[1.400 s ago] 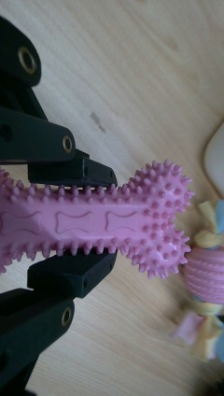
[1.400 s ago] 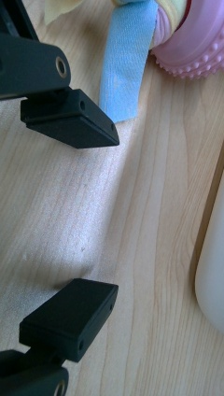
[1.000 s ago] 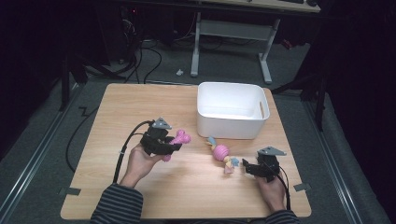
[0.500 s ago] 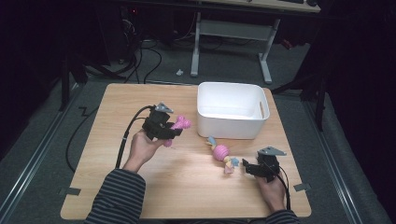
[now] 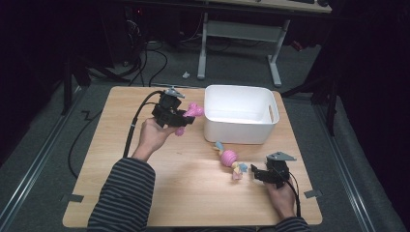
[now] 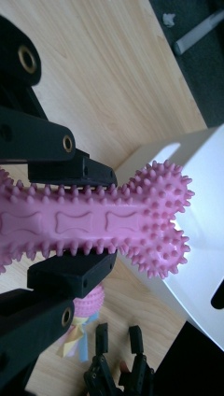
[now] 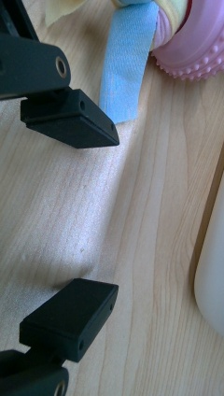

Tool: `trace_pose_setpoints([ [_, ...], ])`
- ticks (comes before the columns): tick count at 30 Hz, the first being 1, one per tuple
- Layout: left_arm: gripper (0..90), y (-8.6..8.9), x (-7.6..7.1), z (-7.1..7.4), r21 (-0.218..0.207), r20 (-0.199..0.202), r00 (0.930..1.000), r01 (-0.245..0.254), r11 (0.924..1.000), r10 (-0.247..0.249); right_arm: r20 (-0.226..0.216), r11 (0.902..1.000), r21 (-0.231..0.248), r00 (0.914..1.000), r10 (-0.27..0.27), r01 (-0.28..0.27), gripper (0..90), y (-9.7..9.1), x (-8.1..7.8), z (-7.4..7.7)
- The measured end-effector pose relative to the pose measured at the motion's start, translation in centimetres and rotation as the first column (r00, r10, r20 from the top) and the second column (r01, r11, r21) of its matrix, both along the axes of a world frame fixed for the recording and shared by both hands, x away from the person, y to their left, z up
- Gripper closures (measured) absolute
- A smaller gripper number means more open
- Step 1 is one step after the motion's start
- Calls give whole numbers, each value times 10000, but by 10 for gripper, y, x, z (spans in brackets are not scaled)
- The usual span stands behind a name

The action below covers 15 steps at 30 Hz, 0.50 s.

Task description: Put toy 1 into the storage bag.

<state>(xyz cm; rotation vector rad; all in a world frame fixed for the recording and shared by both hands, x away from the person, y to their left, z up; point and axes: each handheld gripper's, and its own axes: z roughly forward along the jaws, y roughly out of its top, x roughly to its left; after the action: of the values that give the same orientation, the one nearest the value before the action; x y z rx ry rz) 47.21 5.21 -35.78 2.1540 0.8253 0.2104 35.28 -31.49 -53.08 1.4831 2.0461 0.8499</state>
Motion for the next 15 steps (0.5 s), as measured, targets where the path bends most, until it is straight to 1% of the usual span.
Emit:
trace_pose_setpoints([
  [3, 596, -10, 2, 6, 116, 219, 9996, 150, 9998, -152, 2, 10000, 0, 10000, -8, 8, 245, 0, 0, 0],
  [7, 597, -22, 5, 17, 46, 325, 9985, 448, 9990, -449, 5, 10000, -6, 10000, -5, 5, 245, 0, 0, 0],
  [9, 597, -27, 8, 20, -26, 298, 9979, 578, 9983, -577, 2, 10000, -4, 10000, -2, 2, 245, 0, 0, 0],
  [12, 596, -36, 13, 22, 321, 253, 9977, 614, 9976, -623, -4, 10000, 4, 10000, -3, 3, 245, 0, 0, 0],
  [15, 597, -43, 18, 21, 264, 178, 9968, 770, 9967, -775, -2, 10000, -1, 10000, -3, 3, 245, 0, 0, 0],
])
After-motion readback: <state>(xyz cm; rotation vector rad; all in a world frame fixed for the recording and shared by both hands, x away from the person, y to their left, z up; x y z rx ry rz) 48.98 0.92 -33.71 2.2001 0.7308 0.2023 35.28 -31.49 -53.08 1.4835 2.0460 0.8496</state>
